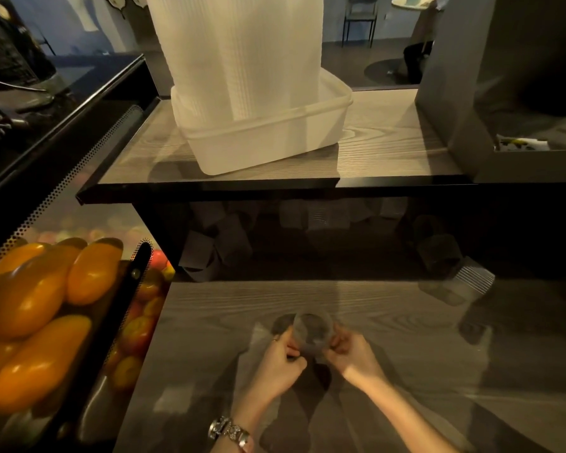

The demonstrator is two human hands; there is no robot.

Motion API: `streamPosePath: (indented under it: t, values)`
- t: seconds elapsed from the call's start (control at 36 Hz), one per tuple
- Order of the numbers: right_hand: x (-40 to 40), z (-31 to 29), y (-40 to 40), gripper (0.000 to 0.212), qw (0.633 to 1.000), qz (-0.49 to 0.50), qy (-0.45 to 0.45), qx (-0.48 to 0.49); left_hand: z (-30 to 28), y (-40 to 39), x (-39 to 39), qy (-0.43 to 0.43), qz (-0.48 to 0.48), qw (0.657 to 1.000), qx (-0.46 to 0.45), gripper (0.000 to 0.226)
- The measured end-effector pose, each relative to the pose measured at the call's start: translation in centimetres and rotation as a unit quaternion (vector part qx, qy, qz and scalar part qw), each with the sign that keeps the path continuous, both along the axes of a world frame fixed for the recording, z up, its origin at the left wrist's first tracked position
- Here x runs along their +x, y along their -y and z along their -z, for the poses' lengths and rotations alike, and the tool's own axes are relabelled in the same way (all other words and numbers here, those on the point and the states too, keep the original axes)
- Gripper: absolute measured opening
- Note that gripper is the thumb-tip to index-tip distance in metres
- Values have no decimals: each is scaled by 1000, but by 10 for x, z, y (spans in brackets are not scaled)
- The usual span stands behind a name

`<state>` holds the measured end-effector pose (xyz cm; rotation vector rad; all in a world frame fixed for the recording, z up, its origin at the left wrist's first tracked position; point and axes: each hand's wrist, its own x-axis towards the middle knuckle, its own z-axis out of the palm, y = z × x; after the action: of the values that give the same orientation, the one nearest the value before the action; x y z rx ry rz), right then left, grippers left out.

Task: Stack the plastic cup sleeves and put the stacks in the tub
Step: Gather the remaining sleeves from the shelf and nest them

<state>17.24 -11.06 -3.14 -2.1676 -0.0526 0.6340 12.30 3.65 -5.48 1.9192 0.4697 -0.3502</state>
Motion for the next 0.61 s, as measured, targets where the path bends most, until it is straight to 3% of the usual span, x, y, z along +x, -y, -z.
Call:
streamPosePath:
  t: [0.08, 0.17, 0.22, 0.33, 0.5, 0.61]
  values:
    - [2, -2, 1, 20, 1000, 23, 7, 9, 3, -5, -1, -2, -17, 1000, -1, 72]
    - [7, -9, 0, 52, 997, 59, 17, 55, 2, -17, 2, 20, -82, 996, -9, 66]
    - [12, -17, -3, 60, 992, 78, 38, 90, -2, -32, 5, 49, -156, 986, -20, 61]
    - [29, -36, -22, 54, 986, 72, 90, 119, -17, -68, 8, 89, -300, 949, -33, 56]
    - [69, -51, -76, 46, 987, -11, 109, 118, -39, -130, 39, 53, -423, 903, -54, 93]
    - [90, -50, -112, 50, 992, -25, 55, 107, -49, -157, 55, 97, -436, 892, -72, 76]
